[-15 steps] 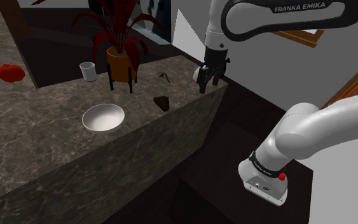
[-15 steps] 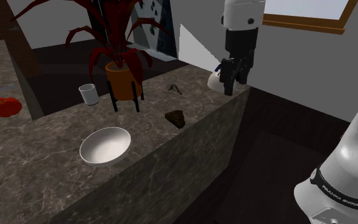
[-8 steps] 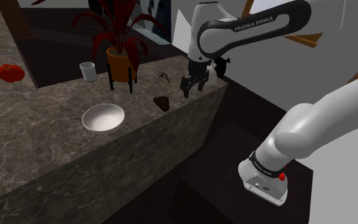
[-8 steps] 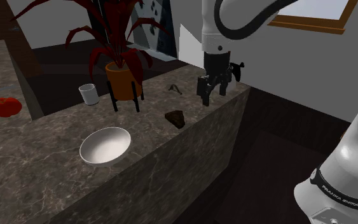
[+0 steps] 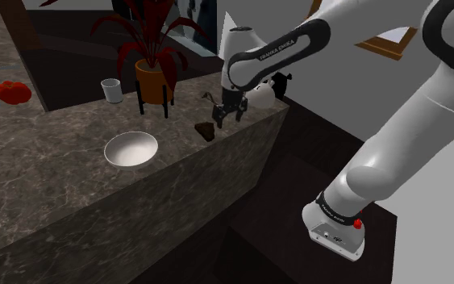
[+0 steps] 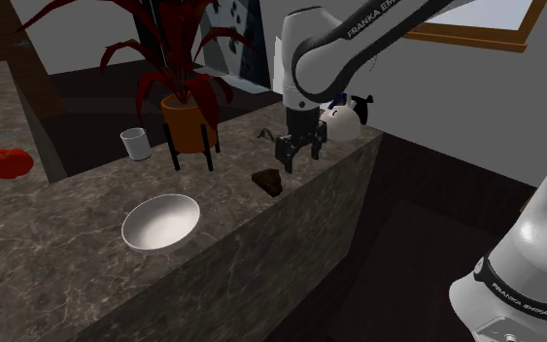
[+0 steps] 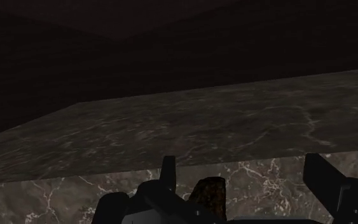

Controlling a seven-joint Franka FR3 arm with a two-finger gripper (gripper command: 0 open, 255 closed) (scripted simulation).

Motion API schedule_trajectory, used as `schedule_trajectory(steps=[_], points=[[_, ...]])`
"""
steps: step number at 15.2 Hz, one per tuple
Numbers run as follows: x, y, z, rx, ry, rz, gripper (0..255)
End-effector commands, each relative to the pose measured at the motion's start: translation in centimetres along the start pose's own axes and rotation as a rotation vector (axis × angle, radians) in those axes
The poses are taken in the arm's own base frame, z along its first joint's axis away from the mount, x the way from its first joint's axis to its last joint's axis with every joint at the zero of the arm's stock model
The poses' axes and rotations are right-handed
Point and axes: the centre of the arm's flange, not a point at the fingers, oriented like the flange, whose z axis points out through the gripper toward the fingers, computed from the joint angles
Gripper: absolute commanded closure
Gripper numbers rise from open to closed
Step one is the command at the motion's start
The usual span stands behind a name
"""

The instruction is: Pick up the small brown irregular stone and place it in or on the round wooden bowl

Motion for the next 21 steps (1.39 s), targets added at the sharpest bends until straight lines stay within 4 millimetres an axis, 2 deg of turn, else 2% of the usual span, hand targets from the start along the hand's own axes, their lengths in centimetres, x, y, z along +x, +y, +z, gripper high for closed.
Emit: schedule_trajectory(steps=[1, 13, 21], points=[[1.8, 0.0, 2.0, -0.001, 0.009, 0.026, 0], [13.1, 0.9, 11.8, -0.011, 0.058, 0.17, 0], [13.3, 1.0, 15.8, -0.011, 0.058, 0.17, 0]])
